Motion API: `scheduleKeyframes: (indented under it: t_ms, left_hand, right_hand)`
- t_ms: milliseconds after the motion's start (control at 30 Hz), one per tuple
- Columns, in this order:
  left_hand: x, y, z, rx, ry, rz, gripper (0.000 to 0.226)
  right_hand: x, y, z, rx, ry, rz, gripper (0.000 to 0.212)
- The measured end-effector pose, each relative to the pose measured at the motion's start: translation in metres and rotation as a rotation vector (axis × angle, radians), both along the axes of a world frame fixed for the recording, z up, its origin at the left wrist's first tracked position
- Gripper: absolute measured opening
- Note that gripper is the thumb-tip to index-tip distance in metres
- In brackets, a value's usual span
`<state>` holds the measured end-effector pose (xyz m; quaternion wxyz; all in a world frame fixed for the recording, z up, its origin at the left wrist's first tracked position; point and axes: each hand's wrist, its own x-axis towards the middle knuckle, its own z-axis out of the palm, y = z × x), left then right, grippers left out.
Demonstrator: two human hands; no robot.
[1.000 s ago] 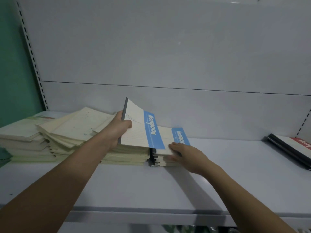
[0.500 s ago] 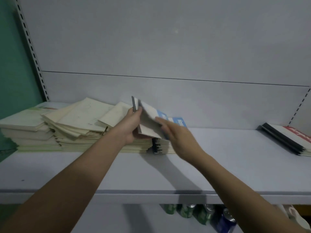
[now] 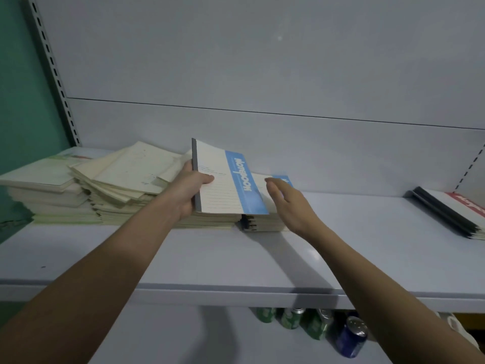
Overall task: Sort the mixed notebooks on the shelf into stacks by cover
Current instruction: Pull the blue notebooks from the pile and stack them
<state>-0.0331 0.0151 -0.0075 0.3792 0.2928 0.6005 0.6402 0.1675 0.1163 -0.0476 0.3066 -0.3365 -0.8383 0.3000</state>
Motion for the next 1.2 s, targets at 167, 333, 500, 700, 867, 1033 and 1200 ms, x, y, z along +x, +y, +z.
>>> scheduleKeyframes:
  t_ms: [167,333,500,700,867,1033,1200]
  left_hand:
    - [-0.008,-0.008,0.001,0.004,0.048,0.028,0.046]
    - [-0.01,-0.015,-0.002,0.0,0.091,0.012,0.05]
    - [-0.007,-0.022,-0.004,0.01,0.11,0.001,0.051]
    - [0.016,-0.025,-0.01,0.042,0.089,-0.042,0.036]
    - [0.041,-0.017,-0.014,0.054,-0.119,-0.099,0.044]
    - [0.059,-0.016,-0.029,0.109,-0.058,-0.166,0.054]
    - [0.088,-0.009,-0.03,0.14,-0.037,-0.192,0.047]
  right_hand:
    - [-0.001,0.021,-0.024,0.188,-0.544,0.057,0.067]
    - [-0.002,0.024,-0.028,0.47,-0.678,0.006,0.032]
    - [0.013,0.014,-0.005,0.157,-0.273,-0.081,0.034]
    - [0.008,-0.043,0.024,0.163,0.261,-0.174,0.031]
    - [0.007,-0.086,0.007,0.368,-0.123,0.17,0.041]
    - [0.035,-0.091,-0.004,0.168,0.036,0.013,0.046]
    - [0.072,-0.067,-0.003,-0.434,0.34,-0.249,0.057]
